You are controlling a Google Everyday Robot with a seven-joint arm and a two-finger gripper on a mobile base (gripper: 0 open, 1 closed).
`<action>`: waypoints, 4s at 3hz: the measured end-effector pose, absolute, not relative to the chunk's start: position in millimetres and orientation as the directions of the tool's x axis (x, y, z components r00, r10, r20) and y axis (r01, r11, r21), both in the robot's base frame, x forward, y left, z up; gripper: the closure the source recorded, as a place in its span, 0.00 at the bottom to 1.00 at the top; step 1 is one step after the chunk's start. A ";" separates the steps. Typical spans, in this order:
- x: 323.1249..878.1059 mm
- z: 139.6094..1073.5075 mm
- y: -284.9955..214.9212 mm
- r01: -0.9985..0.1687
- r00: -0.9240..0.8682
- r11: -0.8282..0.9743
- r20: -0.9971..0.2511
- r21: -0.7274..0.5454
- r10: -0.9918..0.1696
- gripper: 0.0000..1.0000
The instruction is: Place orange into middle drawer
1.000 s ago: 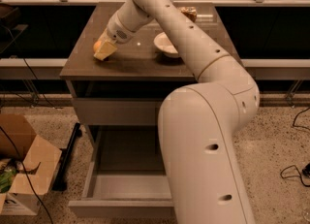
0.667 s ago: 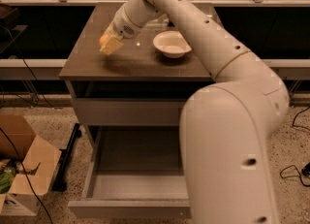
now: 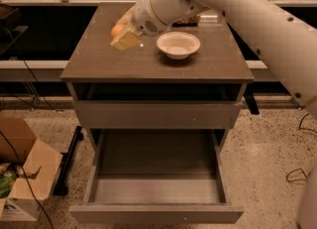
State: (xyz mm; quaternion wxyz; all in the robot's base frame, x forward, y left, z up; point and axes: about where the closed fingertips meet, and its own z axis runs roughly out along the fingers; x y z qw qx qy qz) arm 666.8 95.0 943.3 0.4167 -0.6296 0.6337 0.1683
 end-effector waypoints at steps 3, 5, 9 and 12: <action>519.4 797.1 40.9 -0.965 -0.190 0.262 -0.737 0.018 -0.649 1.00; 511.8 707.8 39.7 -0.935 -0.293 0.348 -0.718 0.075 -0.632 1.00; 533.0 582.4 12.0 -0.867 -0.418 0.496 -0.615 0.050 -0.668 1.00; 534.5 495.9 -13.8 -0.791 -0.542 0.592 -0.624 0.153 -0.563 1.00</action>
Offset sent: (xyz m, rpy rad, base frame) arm -0.2121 -0.0705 -0.2247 -0.1085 0.5221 -0.0955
